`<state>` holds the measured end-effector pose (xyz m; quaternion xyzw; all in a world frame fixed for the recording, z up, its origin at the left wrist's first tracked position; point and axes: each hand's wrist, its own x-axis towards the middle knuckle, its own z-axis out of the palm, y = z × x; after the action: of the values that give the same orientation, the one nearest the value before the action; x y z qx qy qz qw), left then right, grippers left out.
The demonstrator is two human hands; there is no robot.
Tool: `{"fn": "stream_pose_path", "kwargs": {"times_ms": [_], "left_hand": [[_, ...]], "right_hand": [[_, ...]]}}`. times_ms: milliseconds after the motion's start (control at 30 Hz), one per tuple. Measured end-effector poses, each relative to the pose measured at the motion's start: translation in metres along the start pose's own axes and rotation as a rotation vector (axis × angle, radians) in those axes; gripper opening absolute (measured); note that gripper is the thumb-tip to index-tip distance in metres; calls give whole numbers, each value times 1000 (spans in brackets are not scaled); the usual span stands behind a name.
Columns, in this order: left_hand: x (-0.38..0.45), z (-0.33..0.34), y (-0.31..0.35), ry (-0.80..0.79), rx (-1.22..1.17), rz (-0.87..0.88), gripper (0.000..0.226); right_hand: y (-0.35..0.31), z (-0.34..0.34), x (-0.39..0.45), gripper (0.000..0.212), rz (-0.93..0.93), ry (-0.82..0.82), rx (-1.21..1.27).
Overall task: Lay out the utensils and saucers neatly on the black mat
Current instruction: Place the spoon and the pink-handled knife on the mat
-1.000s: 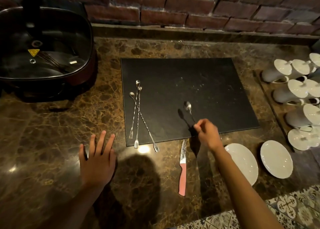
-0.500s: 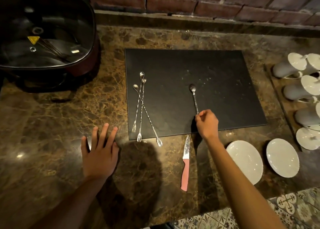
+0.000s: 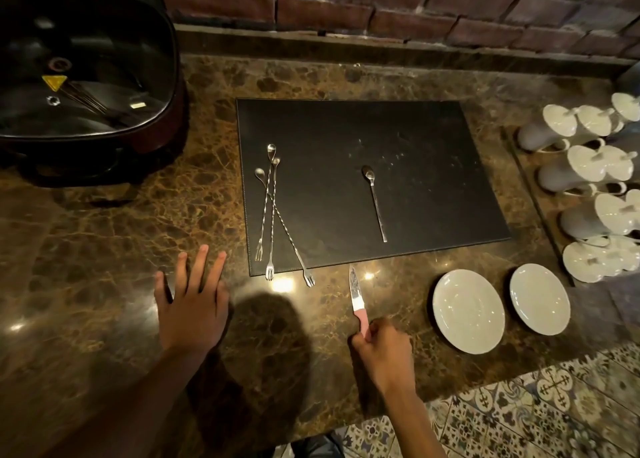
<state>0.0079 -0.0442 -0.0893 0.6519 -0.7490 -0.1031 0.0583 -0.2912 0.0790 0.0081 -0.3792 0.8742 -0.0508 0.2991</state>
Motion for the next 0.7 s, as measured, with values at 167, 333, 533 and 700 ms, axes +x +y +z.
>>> {"fn": "stream_pose_path", "kwargs": {"times_ms": [167,333,533,700], "left_hand": [[0,5,-4,9,3,9,59],[0,4,-3,-3,-25,7,58],[-1,1,-1,-4,-28,3,58],[0,-1,-1,-2,-13,25,59]], "right_hand": [[-1,-11,6,16,-31,31,93],[0,-21,3,12,-29,9,126],[2,-33,-9,12,12,14,141],[-16,-39,-1,9,-50,90,221]]}}
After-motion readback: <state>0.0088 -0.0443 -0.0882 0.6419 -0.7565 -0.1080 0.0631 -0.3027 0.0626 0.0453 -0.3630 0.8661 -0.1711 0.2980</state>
